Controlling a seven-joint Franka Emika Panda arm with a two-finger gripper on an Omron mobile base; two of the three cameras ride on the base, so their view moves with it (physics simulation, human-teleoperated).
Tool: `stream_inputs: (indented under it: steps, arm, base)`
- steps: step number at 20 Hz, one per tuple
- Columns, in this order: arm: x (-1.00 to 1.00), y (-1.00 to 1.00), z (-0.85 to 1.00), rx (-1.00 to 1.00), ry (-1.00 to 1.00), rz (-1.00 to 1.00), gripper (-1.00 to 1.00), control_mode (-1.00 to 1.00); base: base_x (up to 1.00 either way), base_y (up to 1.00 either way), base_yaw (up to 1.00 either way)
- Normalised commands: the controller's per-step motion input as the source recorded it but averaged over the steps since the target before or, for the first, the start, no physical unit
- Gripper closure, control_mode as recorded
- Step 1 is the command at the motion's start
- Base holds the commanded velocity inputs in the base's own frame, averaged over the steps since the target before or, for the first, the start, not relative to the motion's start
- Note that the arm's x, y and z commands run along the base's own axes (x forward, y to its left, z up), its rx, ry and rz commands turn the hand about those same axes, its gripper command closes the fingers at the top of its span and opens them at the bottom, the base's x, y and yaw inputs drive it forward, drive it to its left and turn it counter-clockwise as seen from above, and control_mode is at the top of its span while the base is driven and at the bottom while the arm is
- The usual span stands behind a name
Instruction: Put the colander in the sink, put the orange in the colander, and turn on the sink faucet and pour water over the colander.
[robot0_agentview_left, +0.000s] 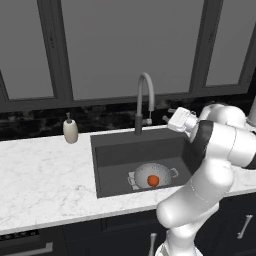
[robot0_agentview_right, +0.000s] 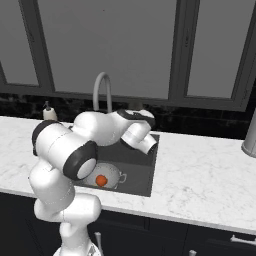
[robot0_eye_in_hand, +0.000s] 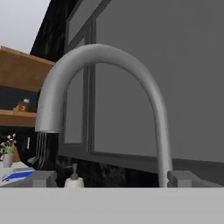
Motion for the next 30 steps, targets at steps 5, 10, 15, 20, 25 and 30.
stream_inputs:
  steps: [5, 10, 15, 20, 25, 30]
  arm:
    - [0.23, 0.00, -0.13, 0.00, 0.00, 0.00, -1.00, -1.00]
    - [0.27, 0.00, -0.19, -0.03, 0.00, 0.00, -1.00, -1.00]
    - [0.33, 0.00, -0.14, -0.10, 0.00, 0.00, -1.00, -1.00]
    - [0.30, 0.00, -0.06, -0.14, 0.00, 0.00, -1.00, -1.00]
    - [0.31, 0.06, -0.04, -0.15, 0.01, 0.00, -1.00, -1.00]
    - [0.30, 0.17, -0.14, -0.07, 0.01, 0.00, -1.00, -1.00]
  base:
    - [0.00, 0.00, 0.00]
    - [0.00, 0.00, 0.00]
    - [0.00, 0.00, 0.00]
    - [0.00, 0.00, 0.00]
    - [0.00, 0.00, 0.00]
    - [0.00, 0.00, 0.00]
